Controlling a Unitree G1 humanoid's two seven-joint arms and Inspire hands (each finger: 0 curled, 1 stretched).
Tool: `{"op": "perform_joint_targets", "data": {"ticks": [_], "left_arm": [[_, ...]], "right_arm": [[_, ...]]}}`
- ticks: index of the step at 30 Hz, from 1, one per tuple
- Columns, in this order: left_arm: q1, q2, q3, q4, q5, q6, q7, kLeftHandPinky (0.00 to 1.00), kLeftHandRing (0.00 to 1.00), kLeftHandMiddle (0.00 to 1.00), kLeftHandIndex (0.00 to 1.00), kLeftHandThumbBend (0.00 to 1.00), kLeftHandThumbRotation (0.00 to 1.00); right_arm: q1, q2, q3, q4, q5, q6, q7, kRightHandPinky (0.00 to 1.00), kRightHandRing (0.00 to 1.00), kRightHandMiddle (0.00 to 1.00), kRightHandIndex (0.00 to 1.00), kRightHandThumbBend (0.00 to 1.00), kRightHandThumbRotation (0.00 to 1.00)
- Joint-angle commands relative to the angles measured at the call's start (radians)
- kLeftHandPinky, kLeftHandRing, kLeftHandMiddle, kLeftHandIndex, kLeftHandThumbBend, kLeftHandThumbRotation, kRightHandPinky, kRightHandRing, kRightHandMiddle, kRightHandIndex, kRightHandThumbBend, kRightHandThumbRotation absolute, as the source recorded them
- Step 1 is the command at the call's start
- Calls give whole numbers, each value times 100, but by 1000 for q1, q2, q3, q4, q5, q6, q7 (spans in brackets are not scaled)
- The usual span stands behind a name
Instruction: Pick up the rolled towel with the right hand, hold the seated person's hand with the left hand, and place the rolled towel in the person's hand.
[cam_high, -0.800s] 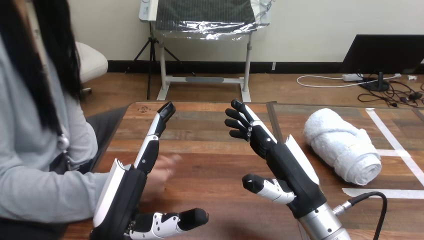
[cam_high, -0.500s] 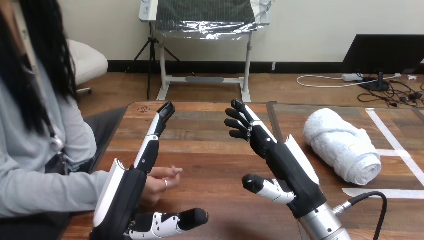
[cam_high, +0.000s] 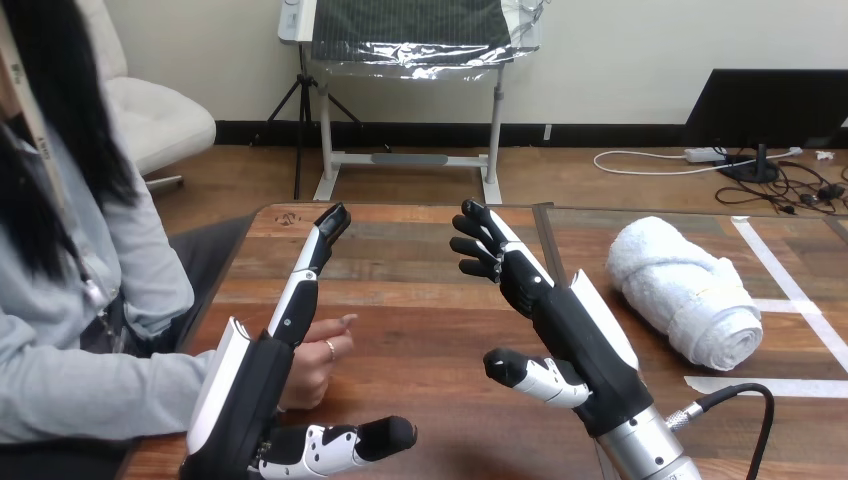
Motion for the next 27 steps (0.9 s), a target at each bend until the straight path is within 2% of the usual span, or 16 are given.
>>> {"op": "perform_joint_targets", "data": {"ticks": [1,19,27], "left_arm": [[-43,-3,18,-13,2,-16,10,99,100,100,100,100,68],[-50,7,5,-11,-35,-6,-12,98,100,100,100,100,67],[-55,4,19,-7,-21,-15,-7,97,100,100,100,100,66]], "right_arm": [[-45,6,-21,-43,10,-21,-8,88,92,96,98,100,83],[-56,10,-21,-38,20,-17,-1,88,92,95,98,100,81],[-62,7,-23,-39,18,-15,-3,89,92,95,98,100,81]]}}
